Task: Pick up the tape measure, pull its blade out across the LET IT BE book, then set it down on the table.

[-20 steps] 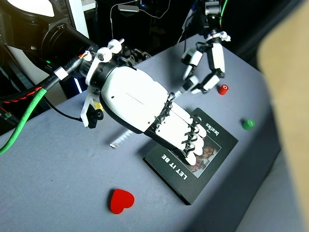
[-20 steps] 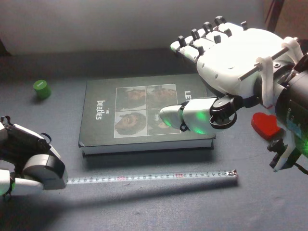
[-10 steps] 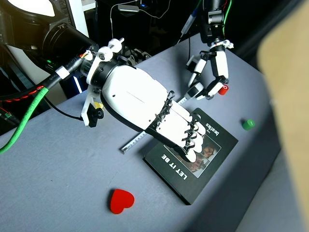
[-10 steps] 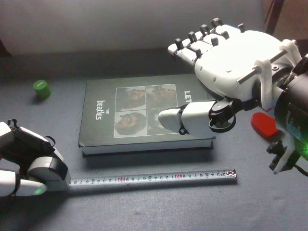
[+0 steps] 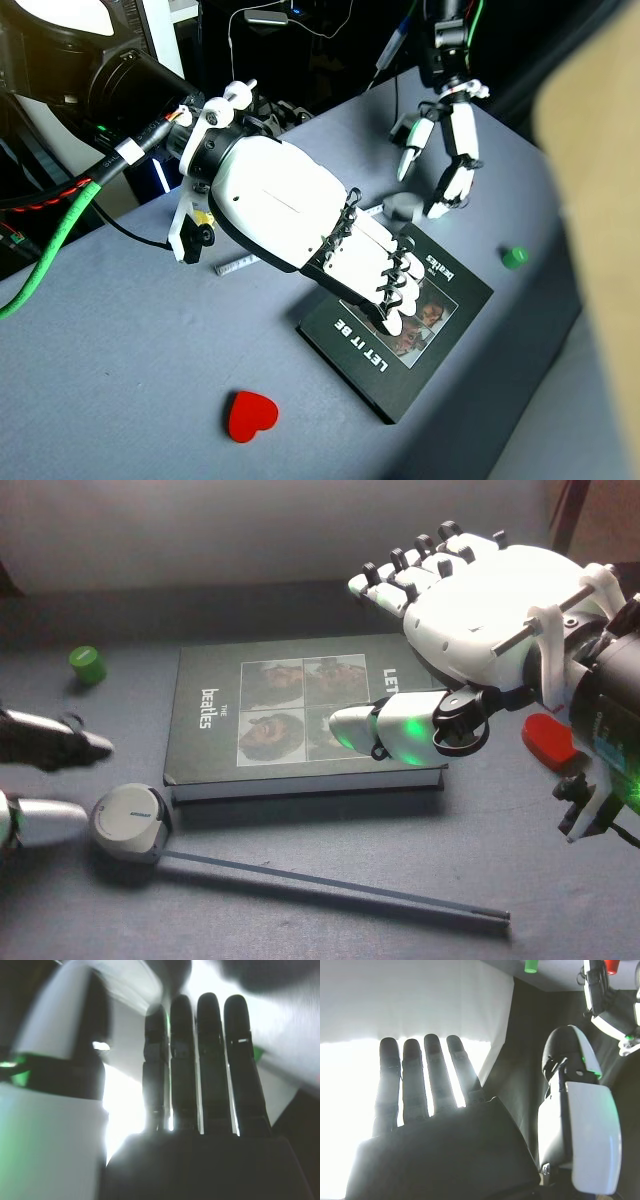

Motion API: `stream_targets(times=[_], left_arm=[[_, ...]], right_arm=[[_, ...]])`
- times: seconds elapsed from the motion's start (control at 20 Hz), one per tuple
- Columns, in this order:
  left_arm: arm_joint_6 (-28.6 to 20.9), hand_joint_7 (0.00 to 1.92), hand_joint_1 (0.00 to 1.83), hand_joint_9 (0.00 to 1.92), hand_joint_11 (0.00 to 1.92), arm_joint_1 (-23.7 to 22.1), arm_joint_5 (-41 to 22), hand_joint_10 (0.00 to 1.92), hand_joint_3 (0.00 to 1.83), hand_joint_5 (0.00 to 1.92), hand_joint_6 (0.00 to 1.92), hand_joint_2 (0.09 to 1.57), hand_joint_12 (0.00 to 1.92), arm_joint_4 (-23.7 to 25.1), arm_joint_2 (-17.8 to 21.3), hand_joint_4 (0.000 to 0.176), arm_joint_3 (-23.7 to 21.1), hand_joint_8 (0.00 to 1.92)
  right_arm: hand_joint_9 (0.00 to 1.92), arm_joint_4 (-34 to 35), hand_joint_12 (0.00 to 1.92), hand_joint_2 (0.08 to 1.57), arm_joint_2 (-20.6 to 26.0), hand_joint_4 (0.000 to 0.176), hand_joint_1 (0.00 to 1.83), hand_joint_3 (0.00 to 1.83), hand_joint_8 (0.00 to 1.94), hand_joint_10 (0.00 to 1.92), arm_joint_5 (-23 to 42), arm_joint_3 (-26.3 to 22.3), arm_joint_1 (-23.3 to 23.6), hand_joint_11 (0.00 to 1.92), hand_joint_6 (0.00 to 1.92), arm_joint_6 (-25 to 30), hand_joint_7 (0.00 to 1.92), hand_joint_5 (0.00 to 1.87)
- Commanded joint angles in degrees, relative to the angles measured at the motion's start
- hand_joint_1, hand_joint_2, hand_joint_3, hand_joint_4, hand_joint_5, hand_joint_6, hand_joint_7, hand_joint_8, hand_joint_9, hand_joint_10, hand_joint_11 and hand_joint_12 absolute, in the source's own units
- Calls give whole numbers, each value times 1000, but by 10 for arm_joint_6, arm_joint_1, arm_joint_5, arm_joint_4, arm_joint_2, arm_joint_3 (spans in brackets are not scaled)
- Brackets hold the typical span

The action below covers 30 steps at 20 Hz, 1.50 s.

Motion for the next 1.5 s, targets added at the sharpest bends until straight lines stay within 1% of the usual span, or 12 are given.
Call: stream_targets(times=[0.0, 0.35, 0.4, 0.45, 0.55, 0.8, 0.9, 0.95, 1.0, 1.05, 1.15, 1.45], left_arm=[[-2, 448, 544, 423, 111, -7, -51, 0, 0, 481, 0, 1029, 813, -22, 11, 0, 9, 0], [47, 228, 461, 198, 0, -153, 51, 4, 0, 239, 5, 951, 662, 18, 36, 0, 24, 7], [68, 548, 462, 413, 68, -185, 72, 38, 0, 537, 35, 956, 743, 13, 38, 0, 16, 39], [89, 664, 728, 716, 705, -204, 76, 1544, 3, 733, 1490, 1067, 1685, 1, 36, 0, 12, 1505], [172, 755, 996, 895, 1002, -276, 79, 1906, 0, 815, 1904, 1087, 1912, -40, 25, 0, 3, 1904], [612, 1168, 1048, 1182, 1213, -468, 180, 1921, 0, 1167, 1921, 1072, 1921, -292, -4, 0, -46, 1921], [906, 1245, 1009, 1279, 1319, -548, 234, 1921, 0, 1248, 1921, 1108, 1921, -441, -14, 0, -67, 1921], [1055, 1273, 985, 1325, 1364, -579, 243, 1921, 2, 1277, 1921, 1122, 1921, -514, -22, 0, -78, 1921], [1168, 1289, 962, 1350, 1389, -602, 236, 1921, 0, 1294, 1921, 1142, 1921, -570, -27, 23, -91, 1921], [1270, 1294, 942, 1362, 1404, -619, 217, 1921, 0, 1303, 1921, 1160, 1921, -635, -30, 116, -107, 1921], [1408, 1303, 903, 1375, 1430, -650, 151, 1921, 5, 1306, 1921, 1188, 1921, -744, -36, 174, -140, 1921], [1521, 1327, 928, 1412, 1490, -656, -54, 1921, 4, 1305, 1921, 1209, 1921, -931, -43, 176, -279, 1921]], right_arm=[[89, -46, 472, 1092, 2, 0, 14, 3, 4, 3, -9, -3, 3, 0, 2, 2, 95, 48], [134, -46, 566, 1100, 3, 0, 10, 2, 8, 9, -6, -8, 2, 0, 9, 2, 151, 97], [325, -46, 750, 1088, 2, 0, 65, 0, 10, 23, -21, -10, 1, 85, 27, 2, 413, 331], [910, -46, 1687, 1111, 2, 0, 689, 0, 1194, 1436, -31, -12, 1, 869, 1200, 2, 894, 846], [1197, -46, 1912, 1114, -2, 0, 1032, 0, 1898, 1902, -53, -21, 3, 1343, 1872, 3, 923, 863], [1474, -46, 1921, 1224, -23, 0, 992, 0, 1941, 1921, -103, -25, 9, 1680, 1921, -1, 1284, 1189], [1556, -46, 1921, 1267, -31, 152, 956, 1, 1941, 1921, -117, -25, 10, 1754, 1921, -3, 1336, 1260], [1579, -46, 1921, 1275, -36, 171, 947, 2, 1941, 1921, -125, -25, 10, 1779, 1921, -6, 1356, 1242], [1585, -46, 1921, 1283, -38, 175, 937, 4, 1941, 1921, -130, -25, 11, 1805, 1921, -6, 1374, 1235], [1596, -46, 1921, 1294, -40, 176, 929, 7, 1941, 1921, -131, -25, 12, 1826, 1921, -7, 1392, 1235], [1602, -46, 1921, 1302, -43, 176, 940, 8, 1941, 1921, -129, -25, 14, 1828, 1921, -7, 1402, 1223], [1585, -49, 1921, 1291, -43, 176, 974, 0, 1941, 1921, -121, -25, 8, 1753, 1921, -7, 1376, 1174]])
